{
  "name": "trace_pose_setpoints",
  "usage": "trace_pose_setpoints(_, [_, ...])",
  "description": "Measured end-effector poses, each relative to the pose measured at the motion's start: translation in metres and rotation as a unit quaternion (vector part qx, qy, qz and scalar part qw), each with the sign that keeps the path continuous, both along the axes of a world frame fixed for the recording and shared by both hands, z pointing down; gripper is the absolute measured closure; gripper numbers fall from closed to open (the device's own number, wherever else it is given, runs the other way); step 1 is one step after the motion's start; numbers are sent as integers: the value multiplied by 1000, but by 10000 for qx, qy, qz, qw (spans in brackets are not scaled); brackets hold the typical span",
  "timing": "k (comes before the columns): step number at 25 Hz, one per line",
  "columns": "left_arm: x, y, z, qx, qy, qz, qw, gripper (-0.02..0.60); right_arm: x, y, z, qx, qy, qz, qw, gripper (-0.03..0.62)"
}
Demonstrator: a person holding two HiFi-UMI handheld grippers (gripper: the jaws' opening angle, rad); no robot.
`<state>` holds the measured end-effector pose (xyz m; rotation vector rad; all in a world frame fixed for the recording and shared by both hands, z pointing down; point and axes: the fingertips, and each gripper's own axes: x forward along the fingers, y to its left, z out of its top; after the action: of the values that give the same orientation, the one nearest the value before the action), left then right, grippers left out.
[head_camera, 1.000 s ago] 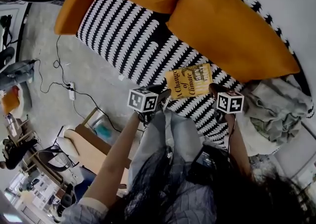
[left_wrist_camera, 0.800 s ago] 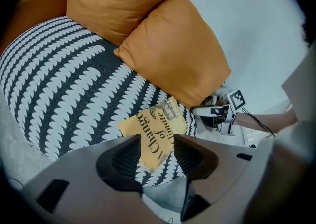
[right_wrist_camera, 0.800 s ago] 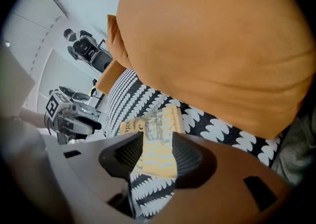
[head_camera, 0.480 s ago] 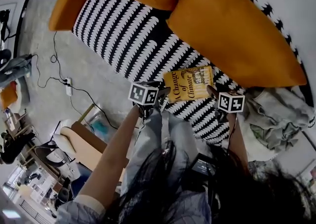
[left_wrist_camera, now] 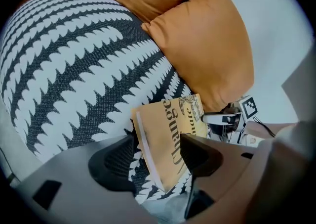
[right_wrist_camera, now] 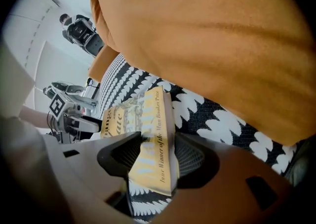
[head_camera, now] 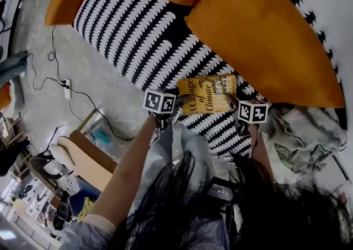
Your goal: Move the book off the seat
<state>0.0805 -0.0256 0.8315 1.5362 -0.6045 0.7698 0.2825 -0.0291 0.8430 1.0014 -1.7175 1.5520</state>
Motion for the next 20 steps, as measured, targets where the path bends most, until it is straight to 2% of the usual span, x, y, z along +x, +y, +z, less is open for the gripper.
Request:
trace_pose_setpoints(6, [4, 7, 24, -54, -183, -456, 9988, 296, -6, 8, 9, -160, 151, 59, 9997, 390])
trace_pose_setpoints(10, [1, 8, 18, -421, -320, -356, 9980, 296, -7, 4, 2, -101, 286, -263, 9992, 390])
trace_pose_setpoints(12, [-3, 10, 10, -453, -399, -223, 9979, 298, -11, 5, -6, -68, 335, -441, 9984, 393])
trace_pose_setpoints(16, [-19, 5, -18, -201, -464, -150, 9986, 298, -28, -1, -35, 63, 416, -651, 9970, 396])
trace_pose_setpoints(20, [-20, -15, -59, 397, -505, -222, 9977, 298, -31, -22, -76, 489, 448, -737, 9951, 397])
